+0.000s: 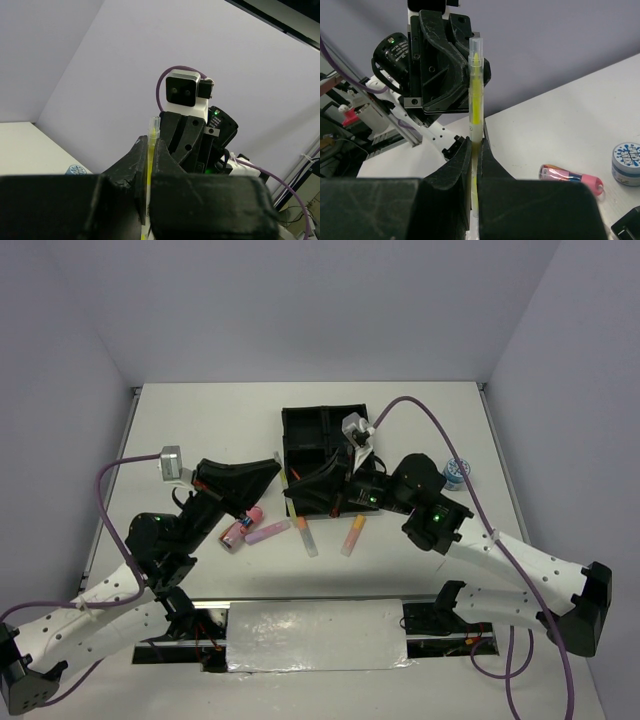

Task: Sort the stationery into containers
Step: Close the pen cap on the pen.

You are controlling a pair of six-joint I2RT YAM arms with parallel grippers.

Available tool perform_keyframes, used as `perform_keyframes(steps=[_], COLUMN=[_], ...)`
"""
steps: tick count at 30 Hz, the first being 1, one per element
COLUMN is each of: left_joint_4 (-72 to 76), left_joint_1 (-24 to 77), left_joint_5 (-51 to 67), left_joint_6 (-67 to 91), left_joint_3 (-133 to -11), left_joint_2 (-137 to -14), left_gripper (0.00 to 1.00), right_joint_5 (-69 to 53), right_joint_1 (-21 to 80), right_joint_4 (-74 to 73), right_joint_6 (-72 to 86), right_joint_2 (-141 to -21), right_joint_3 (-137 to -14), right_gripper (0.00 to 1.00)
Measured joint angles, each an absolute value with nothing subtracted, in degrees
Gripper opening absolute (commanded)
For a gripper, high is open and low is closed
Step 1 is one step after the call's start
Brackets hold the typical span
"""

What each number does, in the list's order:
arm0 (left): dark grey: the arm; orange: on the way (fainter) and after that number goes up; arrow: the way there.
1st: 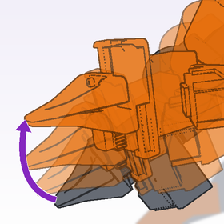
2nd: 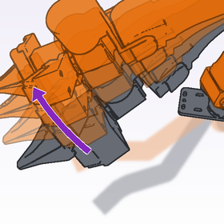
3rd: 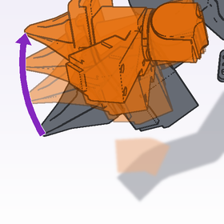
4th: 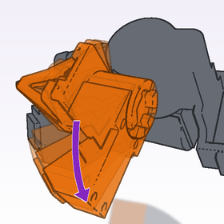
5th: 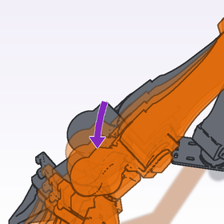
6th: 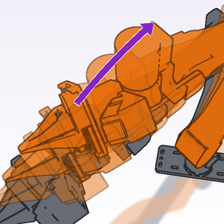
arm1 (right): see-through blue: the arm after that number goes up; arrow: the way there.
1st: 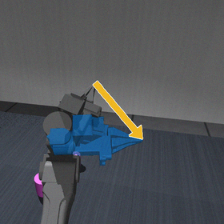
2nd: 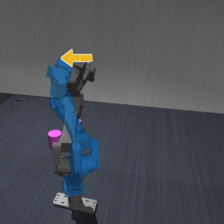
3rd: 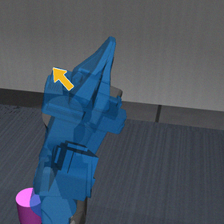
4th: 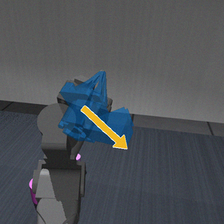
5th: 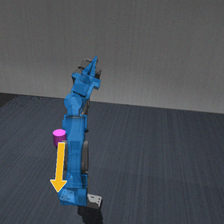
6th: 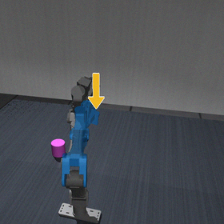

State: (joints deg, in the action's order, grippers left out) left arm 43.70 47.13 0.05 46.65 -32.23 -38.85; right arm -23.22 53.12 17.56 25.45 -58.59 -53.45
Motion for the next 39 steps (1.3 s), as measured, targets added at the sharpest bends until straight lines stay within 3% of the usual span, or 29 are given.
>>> perform_keyframes(steps=[39], left_joint_4=[50.50], left_joint_1=[48.80], left_joint_5=[-5.02], left_joint_6=[45.15], left_joint_3=[-31.81], left_joint_2=[-39.42], left_gripper=[0.00], right_joint_5=[-32.38], right_joint_1=[50.68], right_joint_4=[9.26], right_joint_6=[24.03], right_joint_2=[-66.08], right_joint_3=[-66.76], right_gripper=[0.00])
